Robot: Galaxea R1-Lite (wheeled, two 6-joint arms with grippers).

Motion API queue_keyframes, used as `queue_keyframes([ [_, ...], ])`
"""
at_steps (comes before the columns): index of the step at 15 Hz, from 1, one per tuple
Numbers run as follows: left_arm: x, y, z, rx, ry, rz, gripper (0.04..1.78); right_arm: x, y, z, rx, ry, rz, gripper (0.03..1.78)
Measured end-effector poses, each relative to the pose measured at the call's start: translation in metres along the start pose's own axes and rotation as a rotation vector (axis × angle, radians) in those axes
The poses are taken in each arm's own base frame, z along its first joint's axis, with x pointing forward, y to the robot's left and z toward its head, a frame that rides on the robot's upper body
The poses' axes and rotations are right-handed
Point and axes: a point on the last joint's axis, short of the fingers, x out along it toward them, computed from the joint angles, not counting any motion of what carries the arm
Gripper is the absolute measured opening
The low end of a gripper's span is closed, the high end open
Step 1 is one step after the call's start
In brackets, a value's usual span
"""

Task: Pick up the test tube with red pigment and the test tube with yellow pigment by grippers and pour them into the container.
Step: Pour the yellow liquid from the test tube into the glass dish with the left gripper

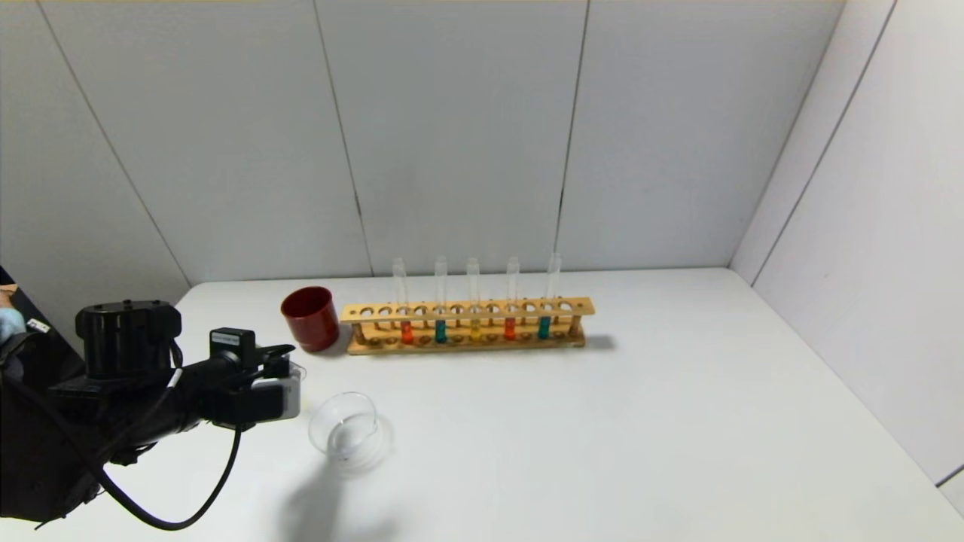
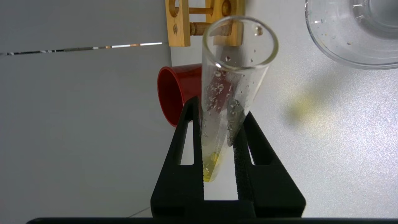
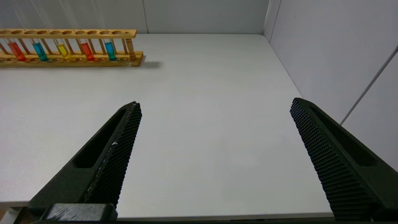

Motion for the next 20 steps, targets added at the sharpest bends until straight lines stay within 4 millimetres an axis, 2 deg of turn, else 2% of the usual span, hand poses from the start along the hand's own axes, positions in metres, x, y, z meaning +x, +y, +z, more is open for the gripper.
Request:
queue_keyframes([
  [5, 0.005, 0.006, 0.000, 0.127, -0.003, 0.014, 0.33, 0.000, 0.000, 0.000, 0.000, 0.000, 0.000, 1.75],
  [13, 0.022, -0.001, -0.006, 0.186, 0.007, -0.029, 0.33, 0.000, 0.000, 0.000, 0.000, 0.000, 0.000, 1.75],
  [20, 0.032, 0.001, -0.009, 0.278, -0.001, -0.026, 0.33, 0.000, 0.000, 0.000, 0.000, 0.000, 0.000, 1.75],
])
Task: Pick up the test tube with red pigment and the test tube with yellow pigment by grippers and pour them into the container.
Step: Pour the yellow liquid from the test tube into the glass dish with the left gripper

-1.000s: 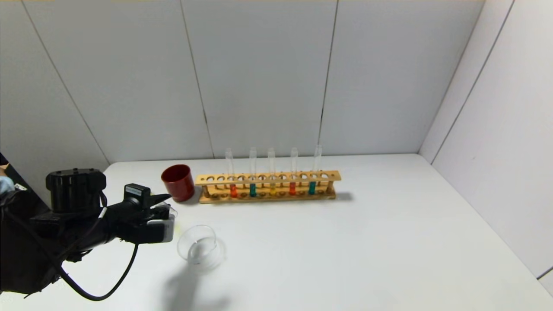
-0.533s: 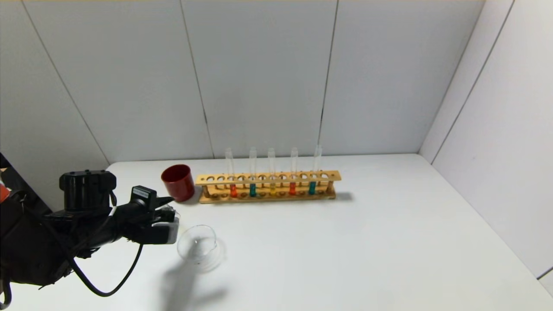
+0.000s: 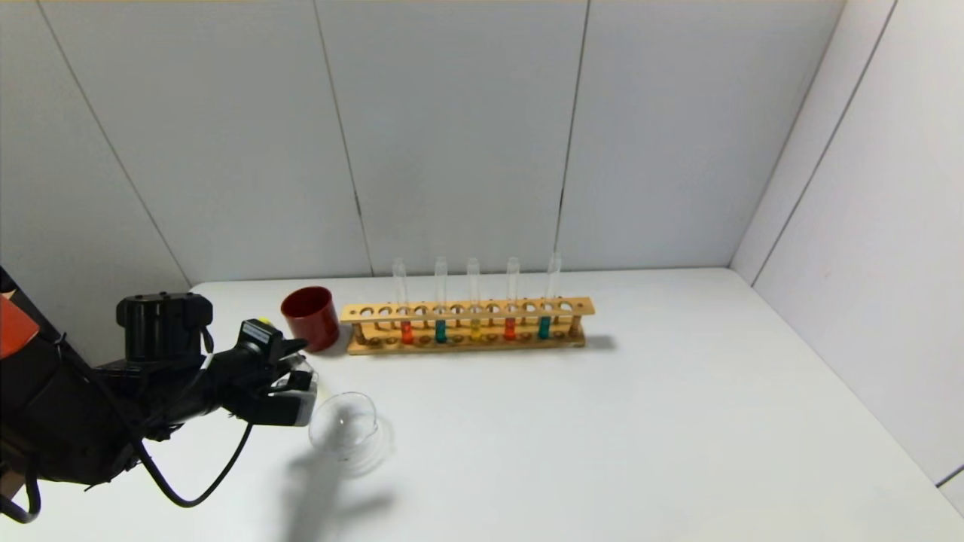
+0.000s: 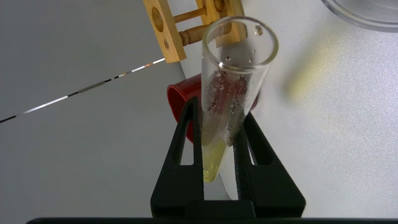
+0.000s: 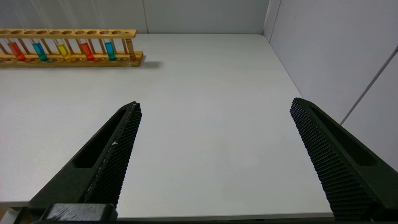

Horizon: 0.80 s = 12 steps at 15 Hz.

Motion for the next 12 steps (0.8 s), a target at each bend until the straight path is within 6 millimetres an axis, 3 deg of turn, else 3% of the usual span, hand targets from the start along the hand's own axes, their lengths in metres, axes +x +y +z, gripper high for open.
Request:
queue_keyframes([
  [12, 0.0027, 0.0002, 0.0009, 0.114, -0.010, 0.000, 0.33, 0.0000, 0.0000, 0.0000, 0.000, 0.000, 0.000, 1.75],
])
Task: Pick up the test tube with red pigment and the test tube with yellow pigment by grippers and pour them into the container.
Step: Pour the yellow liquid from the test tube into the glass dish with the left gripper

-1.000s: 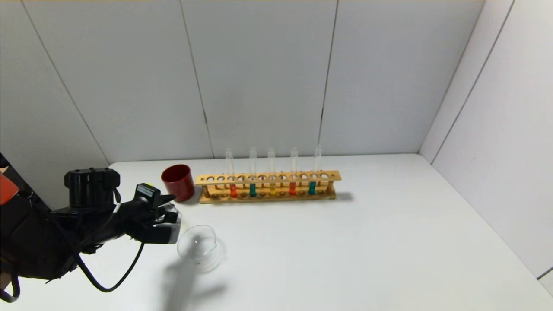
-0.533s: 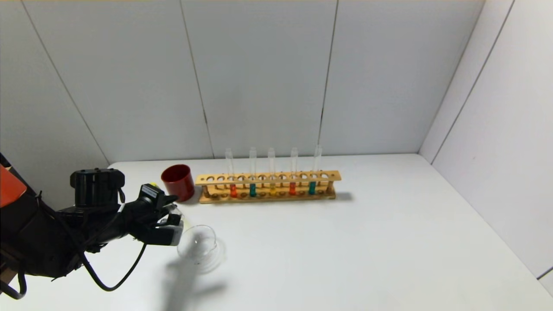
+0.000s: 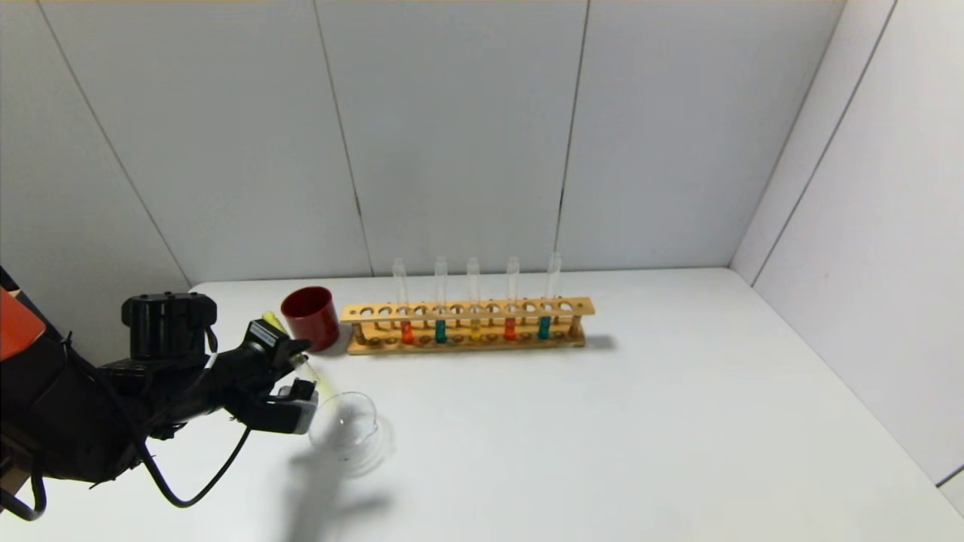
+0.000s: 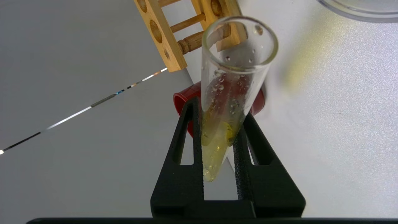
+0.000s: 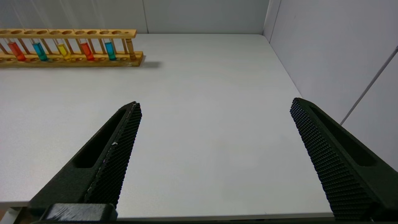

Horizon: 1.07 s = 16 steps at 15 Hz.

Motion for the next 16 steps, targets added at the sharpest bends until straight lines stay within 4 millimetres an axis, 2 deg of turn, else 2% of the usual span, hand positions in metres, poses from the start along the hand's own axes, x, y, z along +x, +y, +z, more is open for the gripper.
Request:
queue_keyframes([
  [16, 0.012, 0.016, -0.002, 0.147, 0.014, 0.062, 0.33, 0.000, 0.000, 0.000, 0.000, 0.000, 0.000, 1.75],
])
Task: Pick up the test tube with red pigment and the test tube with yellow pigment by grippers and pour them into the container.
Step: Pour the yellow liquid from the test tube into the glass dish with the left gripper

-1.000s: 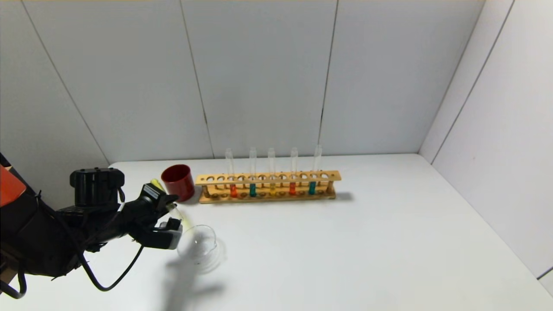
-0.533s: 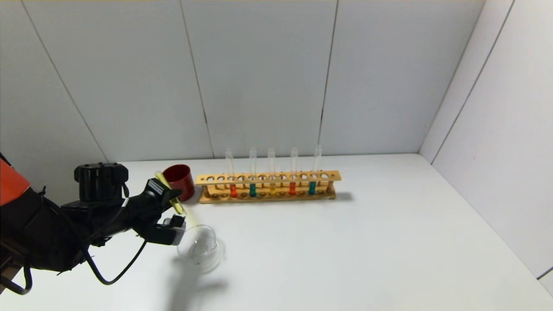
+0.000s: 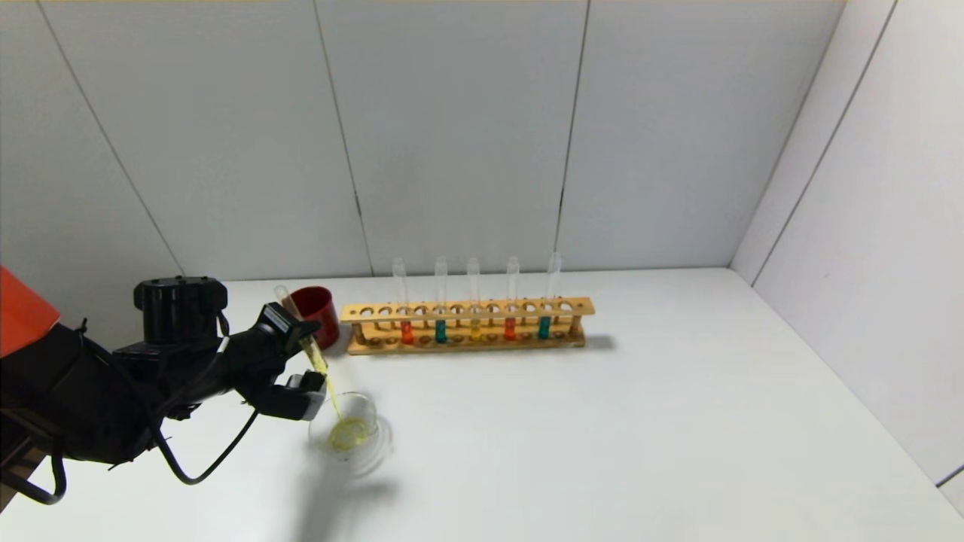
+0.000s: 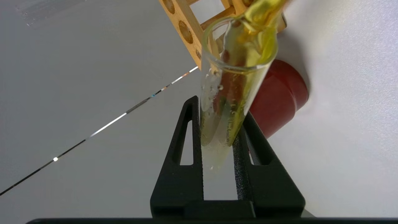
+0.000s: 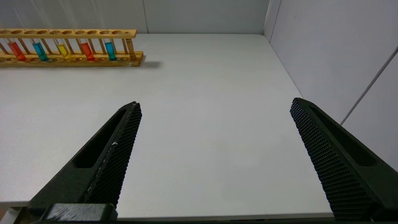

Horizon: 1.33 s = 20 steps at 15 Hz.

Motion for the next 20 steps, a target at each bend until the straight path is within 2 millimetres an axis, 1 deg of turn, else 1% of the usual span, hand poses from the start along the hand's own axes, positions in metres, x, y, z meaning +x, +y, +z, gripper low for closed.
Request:
queue_keyframes([
  [7, 0.001, 0.002, -0.002, 0.045, 0.006, 0.010, 0.33, 0.000, 0.000, 0.000, 0.000, 0.000, 0.000, 1.75],
  [11, 0.001, 0.009, -0.005, 0.114, 0.032, 0.057, 0.33, 0.000, 0.000, 0.000, 0.000, 0.000, 0.000, 1.75],
  [20, -0.005, 0.014, -0.006, 0.120, 0.036, 0.077, 0.33, 0.000, 0.000, 0.000, 0.000, 0.000, 0.000, 1.75],
])
